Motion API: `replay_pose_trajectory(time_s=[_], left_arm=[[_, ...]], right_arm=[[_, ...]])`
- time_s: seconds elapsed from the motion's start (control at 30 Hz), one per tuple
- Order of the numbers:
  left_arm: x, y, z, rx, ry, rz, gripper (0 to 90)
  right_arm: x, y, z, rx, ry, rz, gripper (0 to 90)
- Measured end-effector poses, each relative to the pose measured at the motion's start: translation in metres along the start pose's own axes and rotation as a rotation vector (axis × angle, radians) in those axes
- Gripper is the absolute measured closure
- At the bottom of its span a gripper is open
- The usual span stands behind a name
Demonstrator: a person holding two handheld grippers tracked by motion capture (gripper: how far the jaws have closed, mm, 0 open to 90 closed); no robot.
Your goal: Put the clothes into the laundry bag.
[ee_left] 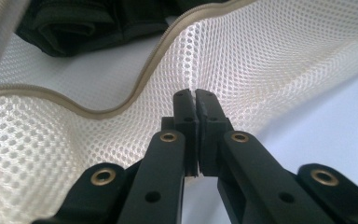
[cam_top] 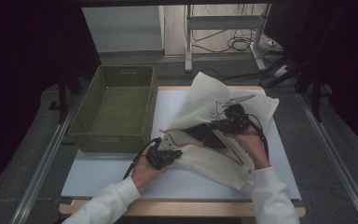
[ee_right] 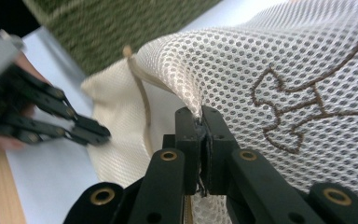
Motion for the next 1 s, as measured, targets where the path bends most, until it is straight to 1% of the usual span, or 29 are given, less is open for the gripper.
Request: replay_pose_trajectory(time_s=[0.1, 0.13, 0.2, 0.27, 0.33, 0.43, 0.6, 0.7, 0.77, 0.87, 1.0], left_arm=[[0.005, 0.009, 0.003, 0.02, -0.013, -0.001, 88.7], [0.007, 0.013, 0.004, 0.018, -0.025, -0.001, 88.7], [0.011, 0.018, 0.006, 0.024, -0.033, 0.002, 88.6], [0.013, 0.021, 0.008, 0.028, -0.034, 0.004, 88.4], [0.014, 0.021, 0.011, 0.021, -0.036, 0.005, 88.2], [0.012, 0.015, 0.017, 0.006, -0.024, 0.011, 87.7], [0.009, 0.008, 0.021, -0.013, -0.011, 0.011, 85.7], [0.008, 0.005, 0.022, -0.021, 0.006, 0.018, 82.8], [0.007, 0.004, 0.022, -0.016, 0.027, 0.028, 80.9], [0.006, 0.004, 0.023, -0.014, 0.037, 0.032, 78.4], [0.006, 0.004, 0.023, -0.014, 0.038, 0.03, 75.1]], right_arm=[[-0.005, -0.005, 0.011, -0.033, 0.013, -0.001, 86.8], [-0.006, -0.008, 0.014, -0.041, 0.017, -0.002, 86.8], [-0.009, -0.014, 0.021, -0.064, 0.019, -0.001, 86.7], [-0.011, -0.02, 0.027, -0.086, 0.025, -0.004, 86.6], [-0.013, -0.025, 0.034, -0.106, 0.028, -0.01, 86.6], [-0.018, -0.031, 0.044, -0.127, 0.027, -0.016, 86.6], [-0.02, -0.044, 0.069, -0.184, 0.04, -0.015, 86.4], [-0.019, -0.054, 0.083, -0.207, 0.042, -0.009, 86.2], [-0.018, -0.061, 0.091, -0.218, 0.044, -0.002, 86.0], [-0.014, -0.069, 0.097, -0.225, 0.037, 0.012, 85.3], [-0.013, -0.071, 0.097, -0.222, 0.044, 0.018, 82.9]])
Point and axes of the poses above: each handheld gripper's, and its own axes: y roughly backward along the jaws, z roughly out of its underside, x roughly to its right, the point moved 10 cm from there along -y, roughly forward along the jaws, and after that the axes turned 2 degrees about z, right-handed, at the moved point
